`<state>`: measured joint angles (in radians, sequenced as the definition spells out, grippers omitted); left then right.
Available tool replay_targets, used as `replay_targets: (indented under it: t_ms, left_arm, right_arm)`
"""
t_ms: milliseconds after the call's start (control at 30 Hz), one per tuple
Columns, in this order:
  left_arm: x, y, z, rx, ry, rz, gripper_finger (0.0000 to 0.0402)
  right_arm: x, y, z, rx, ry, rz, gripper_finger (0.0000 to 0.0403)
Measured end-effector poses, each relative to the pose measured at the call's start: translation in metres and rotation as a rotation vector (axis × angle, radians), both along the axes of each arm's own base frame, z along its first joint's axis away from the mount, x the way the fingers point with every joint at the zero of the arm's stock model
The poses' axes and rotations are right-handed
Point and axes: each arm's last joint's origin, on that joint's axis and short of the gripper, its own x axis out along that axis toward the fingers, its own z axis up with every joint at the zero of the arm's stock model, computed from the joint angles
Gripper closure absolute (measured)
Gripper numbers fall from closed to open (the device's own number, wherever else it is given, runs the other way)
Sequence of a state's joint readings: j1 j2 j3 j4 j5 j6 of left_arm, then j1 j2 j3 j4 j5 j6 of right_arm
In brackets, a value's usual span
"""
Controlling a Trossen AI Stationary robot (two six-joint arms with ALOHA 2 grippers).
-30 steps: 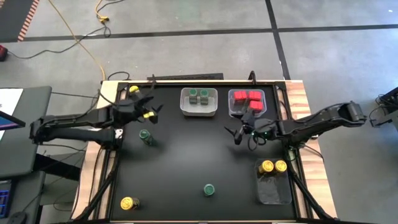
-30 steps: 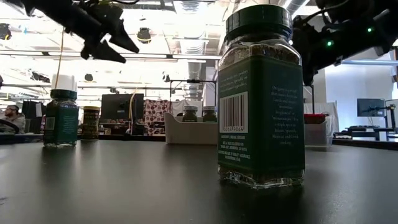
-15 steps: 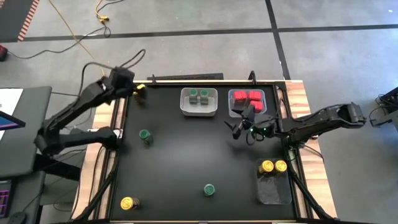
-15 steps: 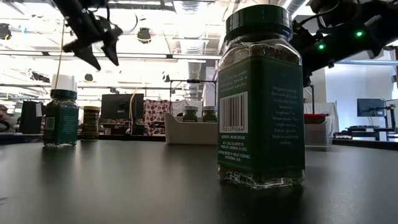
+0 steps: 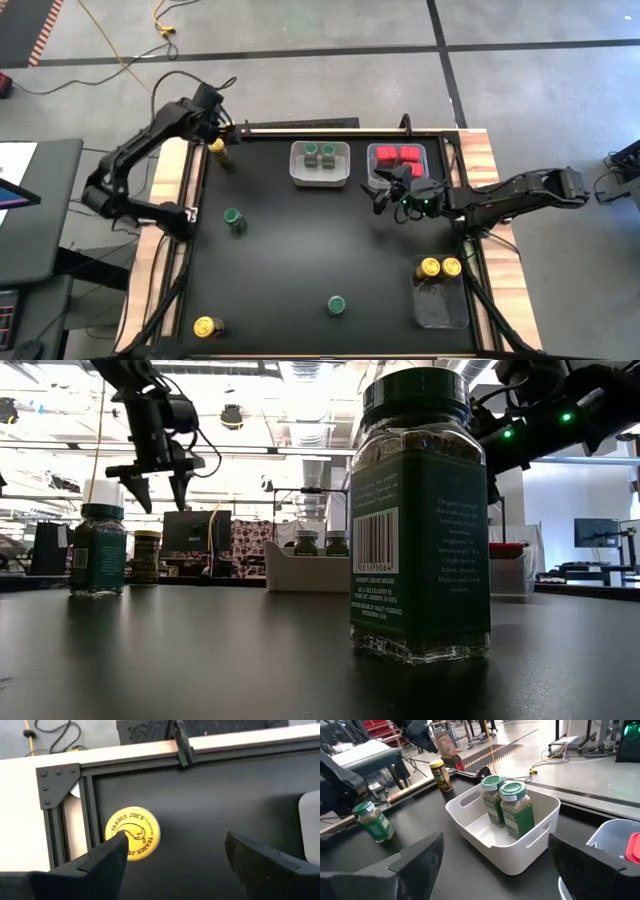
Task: Sort spices by type
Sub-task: Put the top yellow seasoning bottle into the black bin
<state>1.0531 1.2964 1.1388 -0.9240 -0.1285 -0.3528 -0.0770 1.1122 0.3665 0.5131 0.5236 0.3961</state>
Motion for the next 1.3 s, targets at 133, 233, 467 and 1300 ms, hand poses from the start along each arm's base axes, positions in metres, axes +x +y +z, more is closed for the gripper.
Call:
replay_targets:
  t_ms: [133,233,467,1300]
  left_arm:
    - [0.005,0.012,-0.006,-0.040,0.054,0.030,0.0087]
    - [0.008,0.020,-0.010,-0.089,0.106,0.060,0.0087]
    - [0.013,0.031,-0.022,-0.140,0.192,0.110,0.0087]
    - [0.022,0.043,-0.039,-0.189,0.323,0.207,0.0087]
  right_arm:
    - [0.000,-0.001,0.000,-0.003,0.006,-0.004,0.0017]
    - [0.000,-0.001,0.000,-0.003,0.006,-0.004,0.0017]
    - [0.000,-0.001,0.000,-0.003,0.006,-0.004,0.0017]
    - [0.000,-0.001,-0.001,-0.001,0.009,-0.003,0.0017]
